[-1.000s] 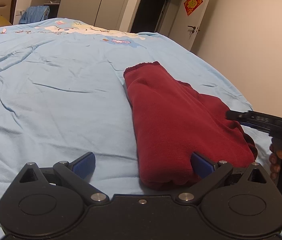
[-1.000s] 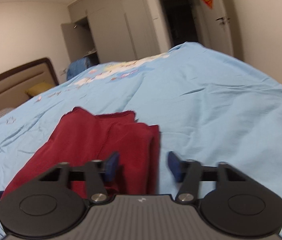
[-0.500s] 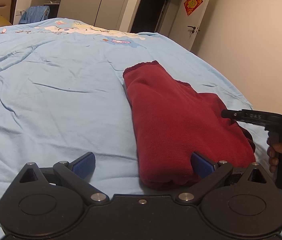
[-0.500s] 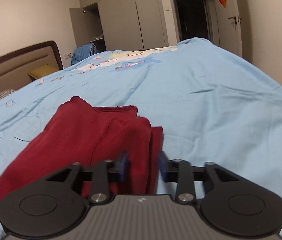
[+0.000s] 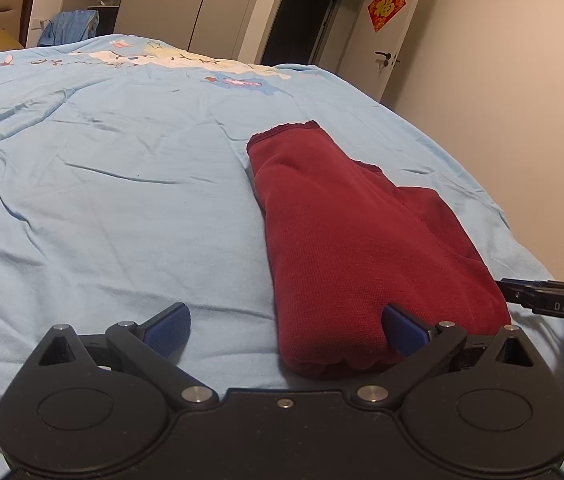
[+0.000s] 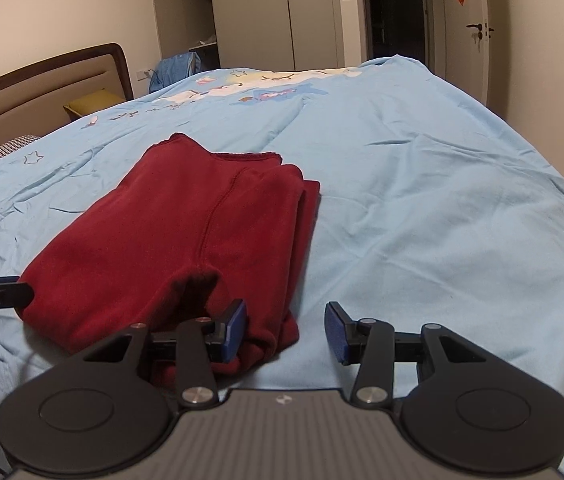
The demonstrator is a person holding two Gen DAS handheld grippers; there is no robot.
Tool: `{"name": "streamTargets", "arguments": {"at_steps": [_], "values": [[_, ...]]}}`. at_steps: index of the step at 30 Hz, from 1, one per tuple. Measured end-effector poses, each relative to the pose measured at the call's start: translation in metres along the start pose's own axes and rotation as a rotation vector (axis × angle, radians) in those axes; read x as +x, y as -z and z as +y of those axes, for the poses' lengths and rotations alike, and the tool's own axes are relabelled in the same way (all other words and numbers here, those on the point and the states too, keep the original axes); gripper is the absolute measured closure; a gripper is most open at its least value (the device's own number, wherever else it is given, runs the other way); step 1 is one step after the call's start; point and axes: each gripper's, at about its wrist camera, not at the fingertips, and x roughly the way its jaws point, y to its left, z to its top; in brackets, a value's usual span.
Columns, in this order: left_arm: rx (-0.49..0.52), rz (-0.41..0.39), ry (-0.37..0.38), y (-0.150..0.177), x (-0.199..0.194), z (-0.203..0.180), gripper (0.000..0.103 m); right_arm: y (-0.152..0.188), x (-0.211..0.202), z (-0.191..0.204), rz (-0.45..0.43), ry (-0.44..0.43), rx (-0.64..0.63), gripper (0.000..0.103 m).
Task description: Fold small clothes
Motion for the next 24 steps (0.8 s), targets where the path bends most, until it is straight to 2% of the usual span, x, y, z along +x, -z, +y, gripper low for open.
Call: {"name": "streamTargets", "arguments": {"at_steps": [1,6,11,19,24], "values": [[0.0,0.001,0.001,0.0,0.0,0.0,0.001,0.002,-0.003,-0.001,-0.006,0.005,0.005,0.048],[0.004,0.012,0.002,-0.006,-0.003,-0.001,0.001,0.002,-0.018,-0.01,-0.093,0.001,0.088,0.02],[0.039,0.004,-0.003,-0.015,-0.009,-0.009,0.001,-0.013,-0.012,-0.014,-0.171,-0.007,0.164,0.004],[0.041,-0.024,-0.007,-0.038,-0.007,-0.013,0.001,-0.033,0.037,-0.009,-0.181,-0.024,0.227,0.002],[0.043,-0.003,-0.003,-0.055,0.016,-0.006,0.001,-0.03,0.068,-0.011,-0.15,-0.028,0.267,0.013]]}}
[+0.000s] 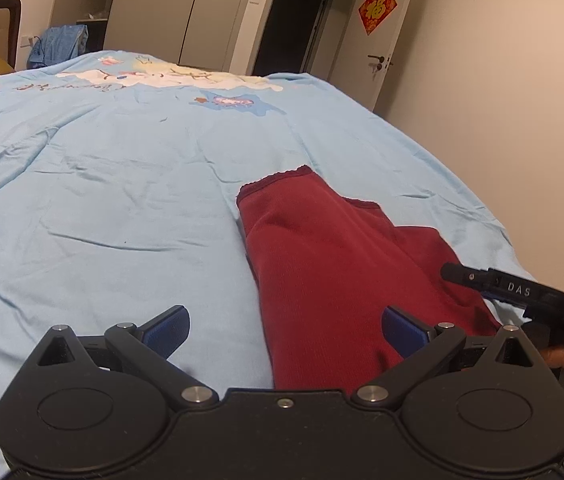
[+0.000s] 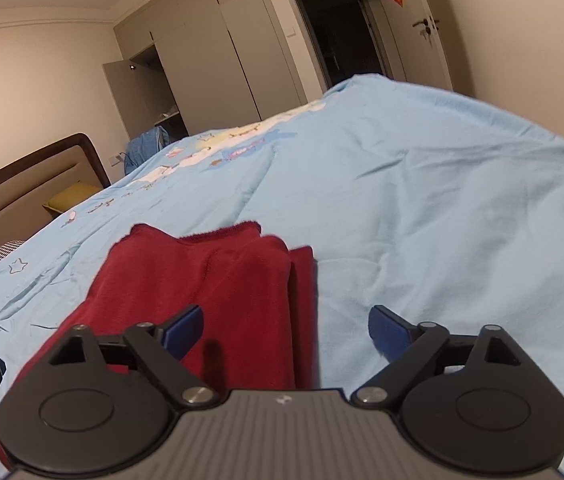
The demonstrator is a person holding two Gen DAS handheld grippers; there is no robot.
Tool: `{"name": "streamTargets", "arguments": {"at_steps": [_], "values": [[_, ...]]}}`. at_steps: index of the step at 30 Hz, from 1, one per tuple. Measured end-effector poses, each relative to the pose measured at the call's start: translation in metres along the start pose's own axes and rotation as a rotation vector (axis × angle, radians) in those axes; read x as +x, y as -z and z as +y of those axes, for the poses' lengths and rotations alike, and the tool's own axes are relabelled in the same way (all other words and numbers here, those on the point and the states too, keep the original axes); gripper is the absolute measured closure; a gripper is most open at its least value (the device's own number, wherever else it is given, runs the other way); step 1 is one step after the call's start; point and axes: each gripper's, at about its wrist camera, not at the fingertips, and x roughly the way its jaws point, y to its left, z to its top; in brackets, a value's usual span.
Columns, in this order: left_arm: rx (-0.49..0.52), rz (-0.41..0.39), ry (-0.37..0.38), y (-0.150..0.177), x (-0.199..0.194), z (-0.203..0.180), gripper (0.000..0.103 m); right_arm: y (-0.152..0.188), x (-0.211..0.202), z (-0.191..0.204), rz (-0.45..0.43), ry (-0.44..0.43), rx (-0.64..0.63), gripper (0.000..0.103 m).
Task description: Fold small clothes
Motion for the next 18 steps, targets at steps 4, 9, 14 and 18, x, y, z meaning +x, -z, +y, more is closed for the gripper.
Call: {"name": "streamTargets", "arguments": {"at_steps": [4,9,14,18], "values": [[-0.015,0.058,0.011,-0.007,0.024,0.008,0.001,0.007,0.007,-0.003,-0.001,-0.01,0.006,0.014],[-0.038,0.121,0.036,-0.006,0.041,0.014,0.0,0.017,0.007,-0.006,-0.023,-0.02,0.003,0.015],[-0.027,0.12,0.025,-0.004,0.043,0.011,0.0,0.022,0.002,-0.003,-0.039,-0.064,-0.005,0.036],[-0.035,0.139,0.041,-0.008,0.046,0.01,0.004,0.024,0.002,0.0,-0.036,-0.093,-0.013,0.051]]}}
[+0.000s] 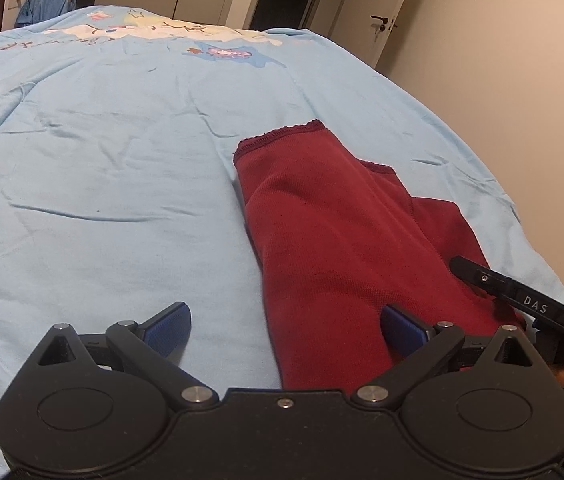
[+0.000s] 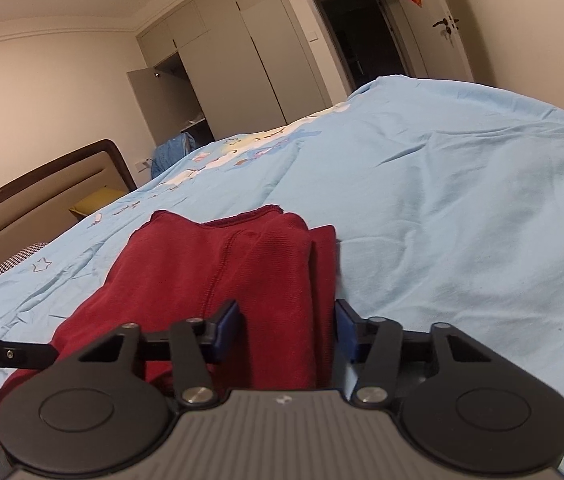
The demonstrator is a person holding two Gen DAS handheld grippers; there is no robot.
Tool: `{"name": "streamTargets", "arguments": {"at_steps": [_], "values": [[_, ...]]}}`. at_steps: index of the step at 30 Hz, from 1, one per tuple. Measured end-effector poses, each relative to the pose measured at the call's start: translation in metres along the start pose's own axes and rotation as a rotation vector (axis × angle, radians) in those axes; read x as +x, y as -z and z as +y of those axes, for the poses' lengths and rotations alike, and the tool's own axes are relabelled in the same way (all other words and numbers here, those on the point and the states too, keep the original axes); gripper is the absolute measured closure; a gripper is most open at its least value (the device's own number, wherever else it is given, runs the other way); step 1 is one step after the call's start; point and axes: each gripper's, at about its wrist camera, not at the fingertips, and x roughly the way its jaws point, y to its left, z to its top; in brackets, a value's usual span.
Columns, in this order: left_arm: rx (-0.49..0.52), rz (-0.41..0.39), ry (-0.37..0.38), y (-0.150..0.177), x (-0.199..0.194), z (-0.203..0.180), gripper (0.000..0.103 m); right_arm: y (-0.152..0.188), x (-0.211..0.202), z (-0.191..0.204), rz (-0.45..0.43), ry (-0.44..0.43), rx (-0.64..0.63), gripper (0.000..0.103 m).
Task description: Fold small clothes
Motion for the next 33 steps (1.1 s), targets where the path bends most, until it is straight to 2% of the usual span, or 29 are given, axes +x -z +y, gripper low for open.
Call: {"name": "streamTargets", "arguments": {"at_steps": [6,8,10,11,13,14,16,18,19,21,24,27,33], "values": [[-0.042,0.026,0.041,-0.003,0.004,-0.002,0.018,0.004,0.0,0.008,-0.011,0.019,-0.036,0.054],[-0.053,0.03,0.045,-0.004,0.004,-0.005,0.026,0.004,0.0,0.01,-0.011,0.023,-0.043,0.054],[-0.066,0.038,0.061,-0.005,0.004,-0.009,0.046,0.005,0.0,0.01,-0.011,0.024,-0.044,0.054],[-0.065,0.037,0.046,-0.005,0.004,-0.012,0.047,0.005,0.001,0.011,-0.012,0.026,-0.046,0.054],[-0.034,0.033,0.026,-0.006,0.002,-0.021,0.057,0.005,0.001,0.013,-0.015,0.032,-0.056,0.054],[-0.022,0.029,0.014,-0.007,0.001,-0.024,0.058,0.006,0.001,0.015,-0.018,0.035,-0.063,0.056],[0.011,0.021,-0.005,-0.008,-0.001,-0.03,0.064,0.006,0.001,0.018,-0.022,0.028,-0.081,0.062],[0.057,0.01,-0.022,-0.009,-0.005,-0.036,0.069,0.005,-0.001,0.024,-0.027,0.027,-0.111,0.077],[0.084,0.003,-0.031,-0.009,-0.008,-0.039,0.072,0.004,-0.003,0.029,-0.031,0.037,-0.135,0.081],[0.127,-0.014,-0.04,-0.011,-0.015,-0.044,0.076,0.001,-0.008,0.041,-0.045,0.061,-0.195,0.086],[0.156,-0.034,-0.031,-0.015,-0.024,-0.045,0.079,-0.005,-0.016,0.06,-0.081,0.062,-0.257,0.087],[0.169,-0.059,-0.029,-0.02,-0.033,-0.044,0.08,-0.014,-0.022,0.077,-0.116,0.048,-0.274,0.088],[0.181,-0.131,-0.073,-0.041,-0.057,-0.026,0.081,-0.035,-0.019,0.122,-0.195,-0.015,-0.353,0.088]]}}
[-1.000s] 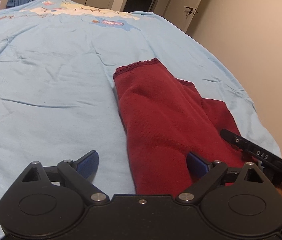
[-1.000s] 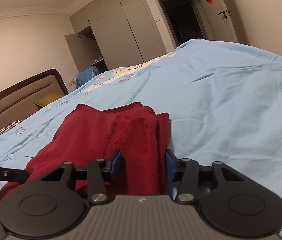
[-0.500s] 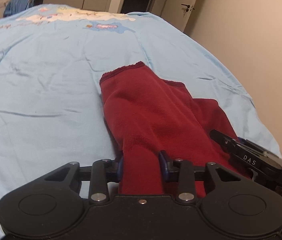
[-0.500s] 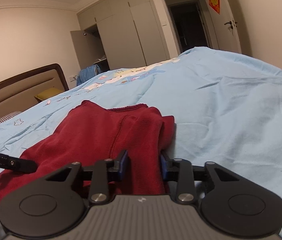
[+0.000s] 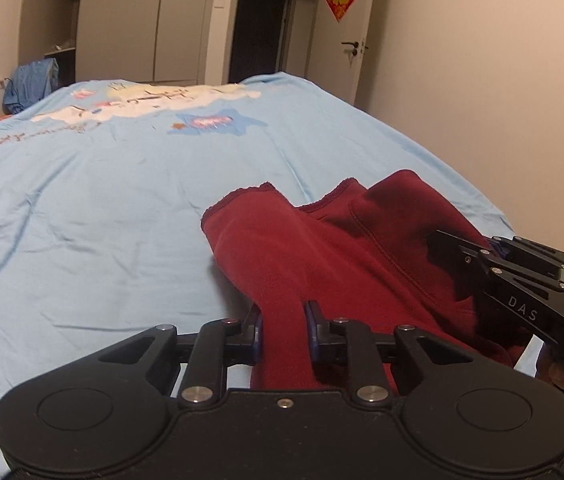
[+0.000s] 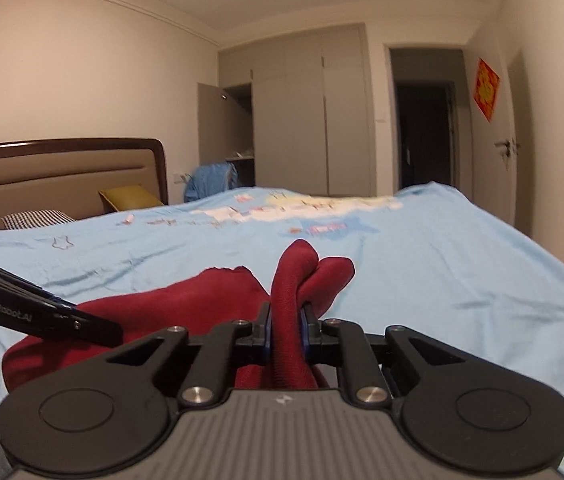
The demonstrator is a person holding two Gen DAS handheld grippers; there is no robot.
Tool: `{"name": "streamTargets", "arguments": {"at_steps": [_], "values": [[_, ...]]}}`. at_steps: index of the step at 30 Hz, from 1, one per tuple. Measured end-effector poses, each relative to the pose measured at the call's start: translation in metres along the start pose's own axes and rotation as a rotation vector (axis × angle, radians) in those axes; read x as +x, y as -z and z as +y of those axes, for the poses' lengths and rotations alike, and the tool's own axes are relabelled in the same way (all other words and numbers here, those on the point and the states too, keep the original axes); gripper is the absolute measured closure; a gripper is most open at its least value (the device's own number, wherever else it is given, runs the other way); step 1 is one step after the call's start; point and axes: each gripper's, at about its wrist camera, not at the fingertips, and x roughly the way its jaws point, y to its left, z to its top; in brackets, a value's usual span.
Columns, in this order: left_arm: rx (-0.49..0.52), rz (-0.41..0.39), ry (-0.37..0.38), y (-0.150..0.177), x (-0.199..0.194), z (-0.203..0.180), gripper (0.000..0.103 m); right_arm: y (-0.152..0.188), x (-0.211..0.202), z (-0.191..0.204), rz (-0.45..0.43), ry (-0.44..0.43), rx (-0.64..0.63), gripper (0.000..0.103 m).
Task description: Fold small clothes
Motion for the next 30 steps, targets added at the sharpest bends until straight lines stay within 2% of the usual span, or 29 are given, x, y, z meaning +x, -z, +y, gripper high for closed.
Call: {"name": "streamTargets", "arguments": {"at_steps": [5,9,13,17,20,23,26,30], "values": [[0.006,-0.06,-0.089,-0.018,-0.015,0.031,0.081,-0.021,0.038,0.03,-0.058,-0.034,-0.005,0.088],[0.01,-0.086,-0.171,-0.028,-0.018,0.057,0.081,-0.031,0.077,0.051,-0.062,-0.07,0.003,0.088],[-0.011,-0.069,-0.218,-0.028,-0.011,0.085,0.08,-0.033,0.118,0.07,-0.031,-0.102,-0.014,0.088],[-0.052,-0.014,-0.24,-0.014,0.008,0.113,0.08,-0.019,0.151,0.082,0.041,-0.111,-0.045,0.088],[-0.082,0.03,-0.247,0.005,0.025,0.126,0.078,0.003,0.167,0.078,0.112,-0.081,-0.041,0.088],[-0.068,0.012,-0.245,0.017,0.03,0.129,0.076,0.02,0.174,0.06,0.162,-0.065,0.025,0.085],[-0.04,0.002,-0.253,0.021,0.033,0.126,0.075,0.026,0.176,0.047,0.181,-0.073,0.079,0.082],[-0.015,0.001,-0.275,0.019,0.039,0.123,0.074,0.028,0.177,0.049,0.188,-0.066,0.077,0.081]]}}
